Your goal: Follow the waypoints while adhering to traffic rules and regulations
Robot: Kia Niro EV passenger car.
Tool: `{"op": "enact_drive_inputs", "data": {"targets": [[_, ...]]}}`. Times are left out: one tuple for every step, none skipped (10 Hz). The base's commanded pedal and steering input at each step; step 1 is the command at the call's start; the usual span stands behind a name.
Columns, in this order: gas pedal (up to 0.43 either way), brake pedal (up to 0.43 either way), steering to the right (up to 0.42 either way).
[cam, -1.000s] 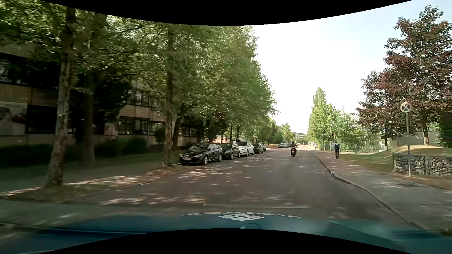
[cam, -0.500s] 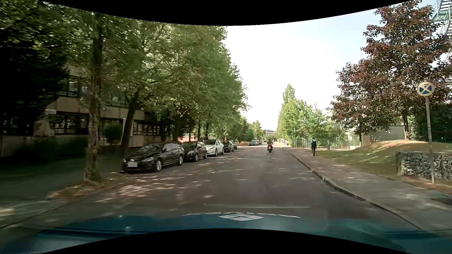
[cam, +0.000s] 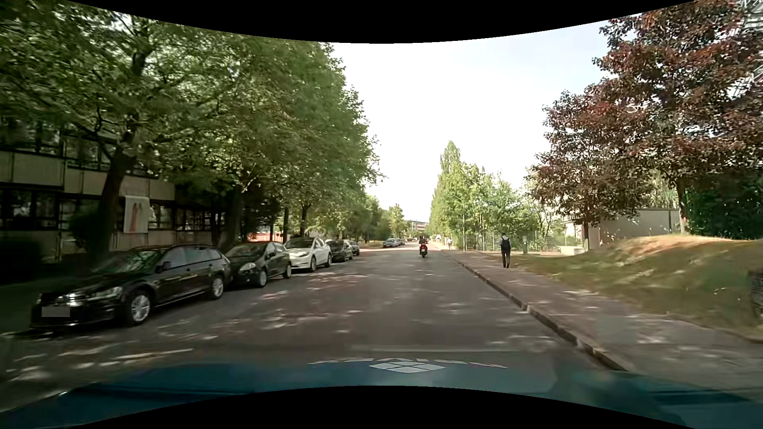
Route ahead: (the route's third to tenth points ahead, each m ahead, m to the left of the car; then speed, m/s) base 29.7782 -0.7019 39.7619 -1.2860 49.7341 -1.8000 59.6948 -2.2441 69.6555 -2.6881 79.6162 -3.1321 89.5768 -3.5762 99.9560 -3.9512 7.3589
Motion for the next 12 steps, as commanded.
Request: {"op": "enact_drive_inputs", "data": {"targets": [[0.220,0.000,0.078],[0.220,0.000,0.074],[0.220,0.000,0.063],[0.220,0.000,0.052],[0.220,0.000,0.038],[0.220,0.000,0.033],[0.220,0.000,0.029],[0.209,0.000,0.021],[0.209,0.000,0.016],[0.209,0.000,0.014],[0.209,0.000,0.010],[0.209,0.000,0.008]]}}
